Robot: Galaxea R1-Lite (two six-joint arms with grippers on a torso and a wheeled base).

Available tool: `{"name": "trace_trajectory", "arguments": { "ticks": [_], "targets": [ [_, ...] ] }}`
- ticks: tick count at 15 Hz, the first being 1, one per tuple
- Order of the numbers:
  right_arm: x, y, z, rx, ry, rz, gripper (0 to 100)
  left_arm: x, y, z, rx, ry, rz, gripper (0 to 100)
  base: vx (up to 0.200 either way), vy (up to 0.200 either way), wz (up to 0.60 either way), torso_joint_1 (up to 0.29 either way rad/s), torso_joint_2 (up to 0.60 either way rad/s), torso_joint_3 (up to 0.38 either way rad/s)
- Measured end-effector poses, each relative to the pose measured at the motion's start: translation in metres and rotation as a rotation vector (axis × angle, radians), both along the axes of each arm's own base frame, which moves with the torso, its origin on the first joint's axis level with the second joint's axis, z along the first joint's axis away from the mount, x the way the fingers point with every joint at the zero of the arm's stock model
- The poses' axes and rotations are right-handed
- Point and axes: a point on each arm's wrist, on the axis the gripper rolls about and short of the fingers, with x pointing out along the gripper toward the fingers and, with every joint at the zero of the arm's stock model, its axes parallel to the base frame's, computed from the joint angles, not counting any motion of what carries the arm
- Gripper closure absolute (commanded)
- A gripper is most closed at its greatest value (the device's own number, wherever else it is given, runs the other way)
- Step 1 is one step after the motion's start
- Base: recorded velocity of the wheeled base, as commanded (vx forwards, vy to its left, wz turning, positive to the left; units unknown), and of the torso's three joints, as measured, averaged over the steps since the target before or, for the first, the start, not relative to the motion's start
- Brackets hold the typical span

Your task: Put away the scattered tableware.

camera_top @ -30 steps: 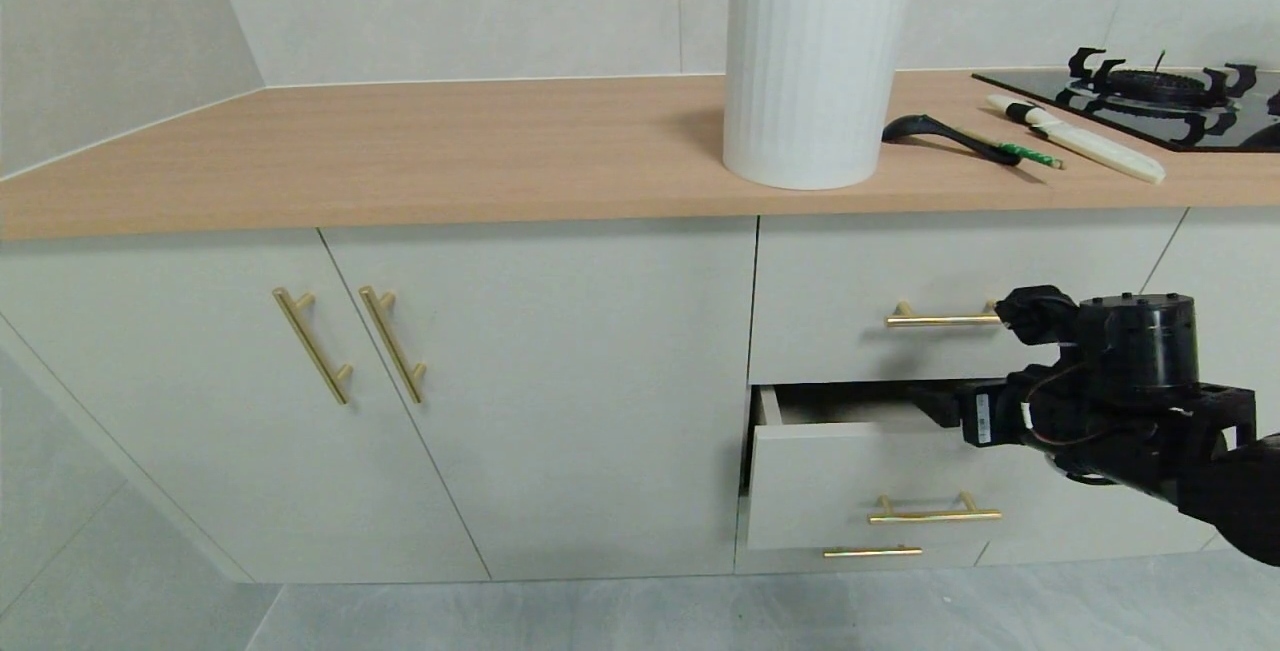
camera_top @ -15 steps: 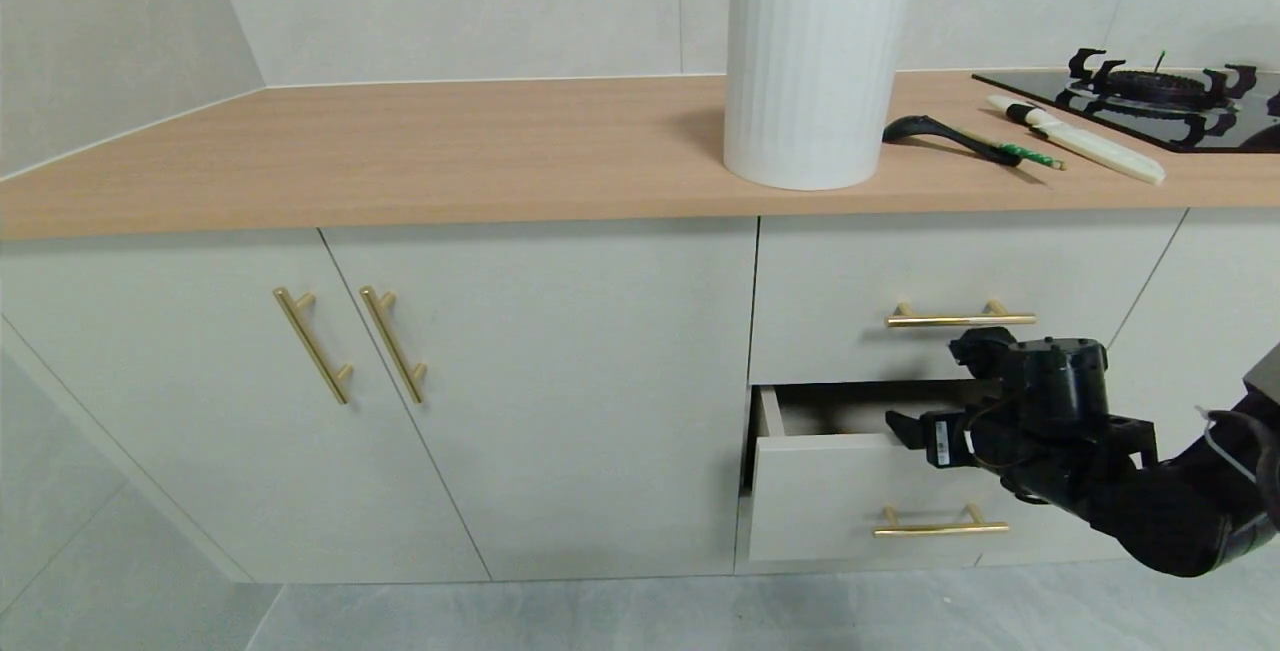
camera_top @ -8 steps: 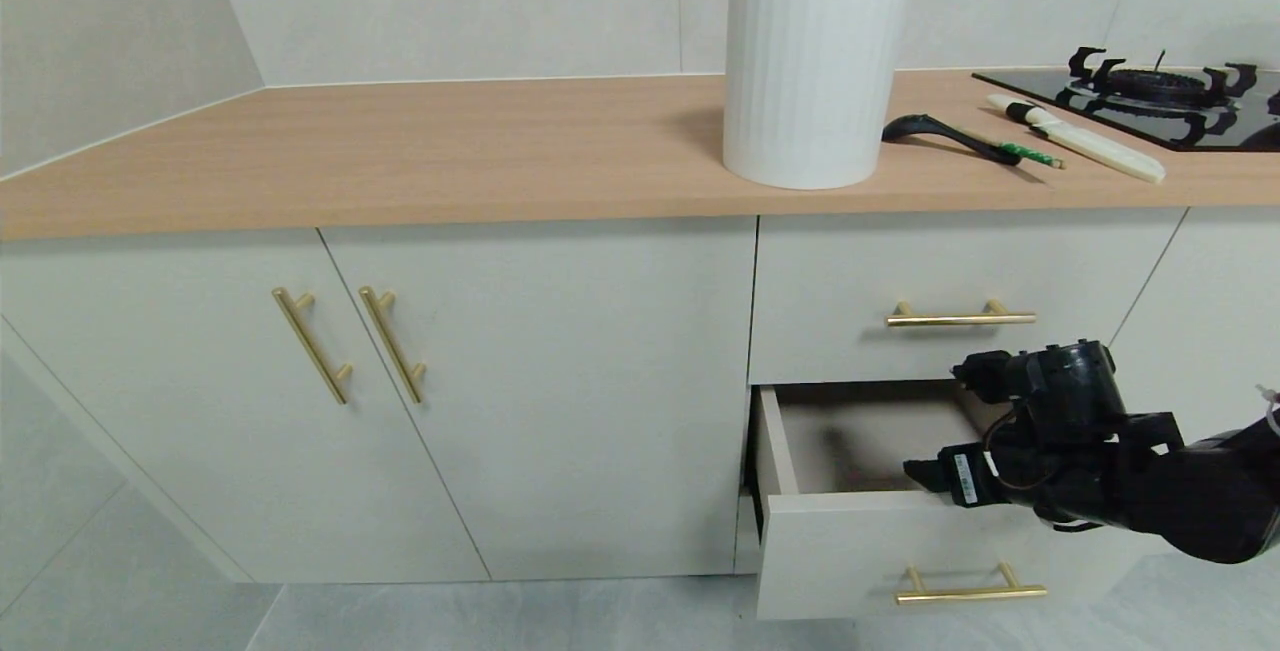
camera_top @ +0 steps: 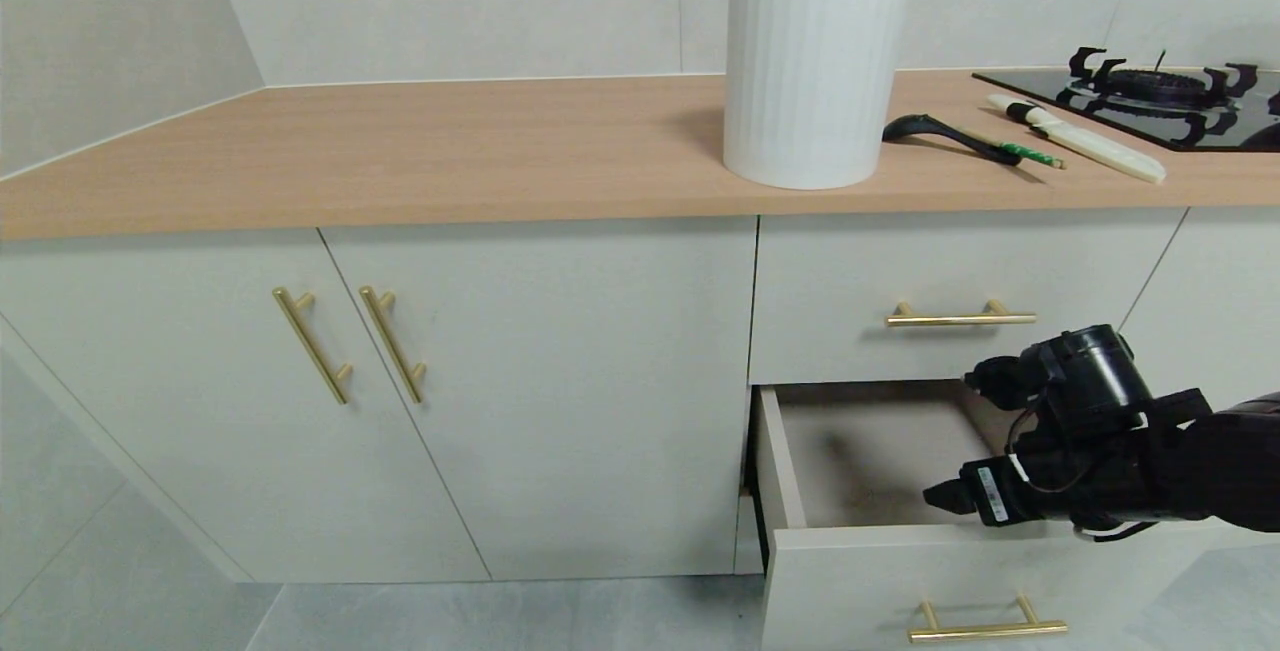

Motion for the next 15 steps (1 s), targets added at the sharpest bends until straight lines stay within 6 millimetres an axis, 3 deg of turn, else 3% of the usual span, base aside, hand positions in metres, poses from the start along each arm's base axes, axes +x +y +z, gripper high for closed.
{"name": "trace_trajectory", "arguments": {
  "ticks": [15],
  "targets": [
    [-0.043, 0.002, 0.016, -0.112, 0.368, 0.153, 0, 0.0, 0.0, 0.0, 0.0, 0.0, 0.0, 0, 0.0, 0.0, 0.0, 0.0, 0.0, 0.0]
  ]
}}
